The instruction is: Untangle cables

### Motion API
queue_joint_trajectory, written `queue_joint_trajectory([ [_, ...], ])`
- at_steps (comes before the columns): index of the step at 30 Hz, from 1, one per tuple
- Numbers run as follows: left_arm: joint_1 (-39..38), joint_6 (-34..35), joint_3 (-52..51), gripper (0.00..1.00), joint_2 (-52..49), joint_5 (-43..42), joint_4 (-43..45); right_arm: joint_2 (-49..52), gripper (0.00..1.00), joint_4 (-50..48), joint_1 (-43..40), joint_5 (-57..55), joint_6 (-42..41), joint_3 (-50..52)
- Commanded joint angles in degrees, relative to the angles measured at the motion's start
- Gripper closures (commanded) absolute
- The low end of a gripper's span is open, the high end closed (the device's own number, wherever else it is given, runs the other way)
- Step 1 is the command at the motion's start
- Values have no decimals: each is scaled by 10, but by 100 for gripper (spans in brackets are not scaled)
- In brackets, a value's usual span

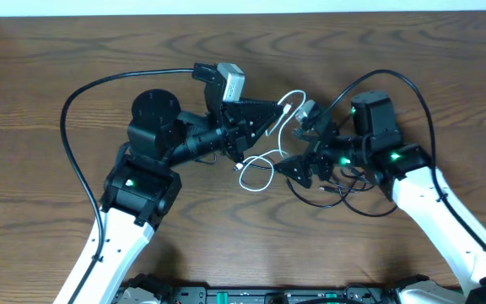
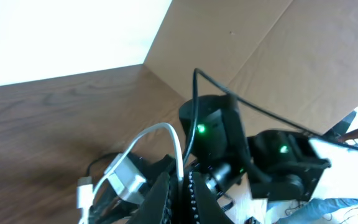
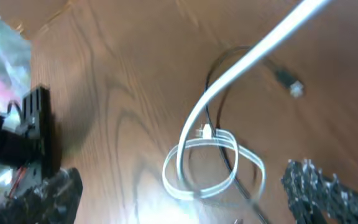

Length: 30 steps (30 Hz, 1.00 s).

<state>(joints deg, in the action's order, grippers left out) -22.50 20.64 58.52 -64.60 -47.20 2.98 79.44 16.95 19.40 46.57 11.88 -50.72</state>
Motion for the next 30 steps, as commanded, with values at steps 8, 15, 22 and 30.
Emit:
queue_joint_trajectory([
  [8, 3, 24, 7, 92, 43, 1, 4, -3, 18, -90, 10, 14, -59, 40],
  [15, 3, 37, 7, 92, 44, 1, 3, -3, 15, -143, 28, 14, -68, 41],
  [22, 3, 37, 7, 92, 45, 2, 4, 1, 46, -181, 76, -53, -89, 41],
  [30, 12, 35, 7, 93, 45, 4, 3, 3, 99, -140, 70, -55, -106, 41],
])
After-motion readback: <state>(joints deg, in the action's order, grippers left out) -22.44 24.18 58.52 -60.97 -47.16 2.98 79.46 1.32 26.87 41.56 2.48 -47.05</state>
